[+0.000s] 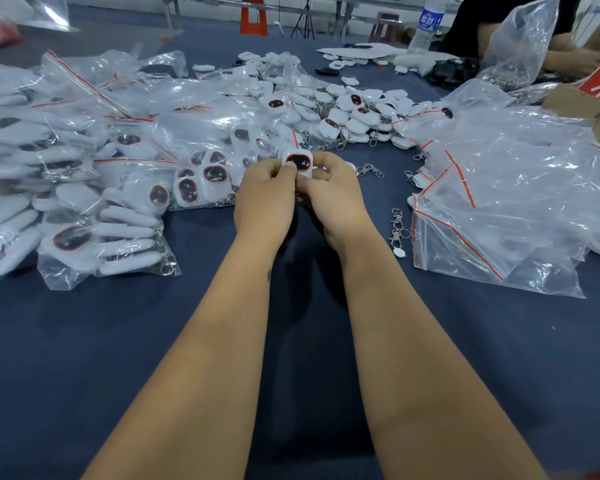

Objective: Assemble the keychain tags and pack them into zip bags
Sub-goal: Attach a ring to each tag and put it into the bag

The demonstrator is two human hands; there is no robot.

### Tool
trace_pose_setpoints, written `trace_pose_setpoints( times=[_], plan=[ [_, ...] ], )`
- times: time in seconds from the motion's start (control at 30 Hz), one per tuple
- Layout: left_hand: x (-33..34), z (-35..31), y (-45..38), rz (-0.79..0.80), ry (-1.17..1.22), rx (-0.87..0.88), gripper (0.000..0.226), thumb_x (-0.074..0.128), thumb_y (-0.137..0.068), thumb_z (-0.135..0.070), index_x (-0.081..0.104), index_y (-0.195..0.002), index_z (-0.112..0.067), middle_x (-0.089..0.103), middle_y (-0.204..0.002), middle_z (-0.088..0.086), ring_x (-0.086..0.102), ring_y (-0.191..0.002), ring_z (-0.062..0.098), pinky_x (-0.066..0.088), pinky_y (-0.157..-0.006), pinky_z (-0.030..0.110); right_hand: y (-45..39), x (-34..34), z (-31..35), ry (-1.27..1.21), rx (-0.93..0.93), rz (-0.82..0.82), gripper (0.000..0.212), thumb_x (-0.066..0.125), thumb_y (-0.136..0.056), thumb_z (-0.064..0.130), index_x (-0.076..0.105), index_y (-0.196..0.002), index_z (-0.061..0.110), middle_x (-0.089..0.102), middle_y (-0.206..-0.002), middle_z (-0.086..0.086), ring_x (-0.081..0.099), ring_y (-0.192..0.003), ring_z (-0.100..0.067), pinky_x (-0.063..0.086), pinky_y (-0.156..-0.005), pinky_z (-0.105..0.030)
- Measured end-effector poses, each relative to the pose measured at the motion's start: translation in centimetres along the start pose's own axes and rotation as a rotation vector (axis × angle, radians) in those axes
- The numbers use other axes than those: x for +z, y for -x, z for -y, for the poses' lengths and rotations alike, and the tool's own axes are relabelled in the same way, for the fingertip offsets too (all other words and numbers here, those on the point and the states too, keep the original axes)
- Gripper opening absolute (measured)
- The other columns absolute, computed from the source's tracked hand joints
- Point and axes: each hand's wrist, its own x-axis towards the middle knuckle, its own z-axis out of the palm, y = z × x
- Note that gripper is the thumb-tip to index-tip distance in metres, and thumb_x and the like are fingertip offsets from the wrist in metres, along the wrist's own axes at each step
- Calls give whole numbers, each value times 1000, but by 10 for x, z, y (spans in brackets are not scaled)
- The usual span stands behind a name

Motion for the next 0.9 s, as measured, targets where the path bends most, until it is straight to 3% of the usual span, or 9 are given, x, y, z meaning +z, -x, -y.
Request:
trace_pose_setpoints(
  times=[0.17, 0.33, 0.47, 0.8, 0.9],
  plan=[
    [1, 3, -3, -19, -37, -6, 25, 50, -90, -34, 62, -72, -22, 64, -75, -3, 56, -70, 16, 49, -77, 40, -1, 1, -1, 31, 10, -6, 23, 60, -89, -4, 59, -105, 11, 71, -84, -6, 65, -78, -18, 54, -80, -33],
    [2, 3, -3, -28, -47, 8, 27, 50, -93, -36, 61, -71, -25, 65, -77, -4, 57, -72, 16, 45, -71, 35, 2, 1, 0, 27, -15, -16, 19, 59, -86, 0, 61, -95, 17, 64, -63, 6, 58, -63, -10, 49, -66, -26],
    [1, 4, -3, -18, -60, 12, 29, 50, -92, -36, 57, -64, -28, 56, -62, -11, 49, -61, 12, 36, -61, 30, 3, 2, 4, -87, -8, -19, 22, 54, -87, 3, 66, -91, 21, 65, -78, -2, 58, -67, -12, 50, -63, -25],
    [0, 2, 0, 10, 27, 26, 30, 44, -87, -33, 50, -58, -32, 49, -63, -8, 45, -66, 17, 37, -67, 35, 4, 1, 5, -159, -30, -15, 22, 53, -87, 3, 68, -90, 19, 67, -93, -7, 61, -80, -18, 51, -71, -32],
    [0, 2, 0, 6, 101, -3, 30, 41, -87, -31, 54, -60, -32, 49, -64, -10, 45, -70, 18, 37, -71, 36, 6, 1, 5, -135, -50, -18, 18, 56, -86, 6, 68, -88, 20, 66, -88, -3, 59, -75, -13, 49, -66, -26]
  ],
)
